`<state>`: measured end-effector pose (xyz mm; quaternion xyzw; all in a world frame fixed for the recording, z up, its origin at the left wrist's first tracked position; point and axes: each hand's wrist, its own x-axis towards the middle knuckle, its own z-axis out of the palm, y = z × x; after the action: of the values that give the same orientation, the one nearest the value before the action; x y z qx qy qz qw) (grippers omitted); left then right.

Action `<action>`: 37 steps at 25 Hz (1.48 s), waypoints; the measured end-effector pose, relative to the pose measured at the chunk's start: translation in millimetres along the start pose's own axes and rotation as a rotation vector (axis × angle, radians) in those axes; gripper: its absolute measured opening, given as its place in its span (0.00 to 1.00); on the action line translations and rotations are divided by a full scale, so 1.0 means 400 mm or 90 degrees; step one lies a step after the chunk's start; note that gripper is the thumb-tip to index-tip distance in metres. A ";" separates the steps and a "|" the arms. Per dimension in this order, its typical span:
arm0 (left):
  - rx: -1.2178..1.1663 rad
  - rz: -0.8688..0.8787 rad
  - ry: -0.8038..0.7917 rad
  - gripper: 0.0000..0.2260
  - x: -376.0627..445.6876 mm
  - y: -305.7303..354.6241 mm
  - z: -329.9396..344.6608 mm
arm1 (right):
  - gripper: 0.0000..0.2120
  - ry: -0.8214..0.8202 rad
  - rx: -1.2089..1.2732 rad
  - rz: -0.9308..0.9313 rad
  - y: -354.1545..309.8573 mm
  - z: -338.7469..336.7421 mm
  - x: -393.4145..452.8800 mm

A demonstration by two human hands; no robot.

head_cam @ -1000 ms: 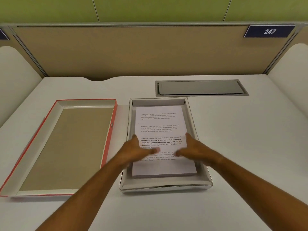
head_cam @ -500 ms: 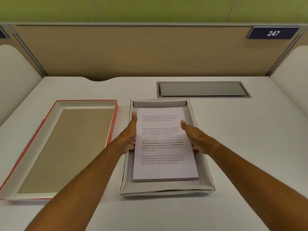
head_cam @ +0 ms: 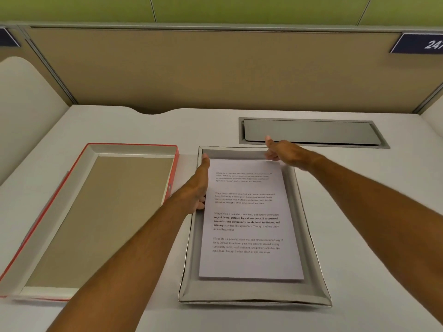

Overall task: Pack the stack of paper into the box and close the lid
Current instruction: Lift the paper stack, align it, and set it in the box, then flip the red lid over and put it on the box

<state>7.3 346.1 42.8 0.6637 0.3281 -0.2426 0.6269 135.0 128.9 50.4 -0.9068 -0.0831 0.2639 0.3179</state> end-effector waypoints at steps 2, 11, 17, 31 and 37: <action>-0.014 -0.018 -0.002 0.46 0.009 0.002 -0.011 | 0.40 -0.034 0.010 0.020 0.011 0.001 0.036; -0.033 -0.050 -0.009 0.50 0.027 0.008 -0.026 | 0.46 -0.110 -0.026 0.070 0.001 0.001 0.085; -0.029 -0.043 -0.006 0.43 0.022 0.009 -0.036 | 0.46 -0.085 0.041 0.033 -0.002 -0.009 0.054; 0.648 0.390 0.333 0.42 -0.077 -0.093 -0.013 | 0.46 0.242 -0.272 -0.123 -0.017 0.207 -0.221; 0.812 0.430 0.429 0.44 -0.102 -0.179 -0.071 | 0.58 0.294 -0.343 -0.153 -0.046 0.337 -0.284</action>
<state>-75.1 368.6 27.3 0.9958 0.0787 0.0333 0.0330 -32.3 179.0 21.5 -0.9774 -0.1814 -0.0183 0.1070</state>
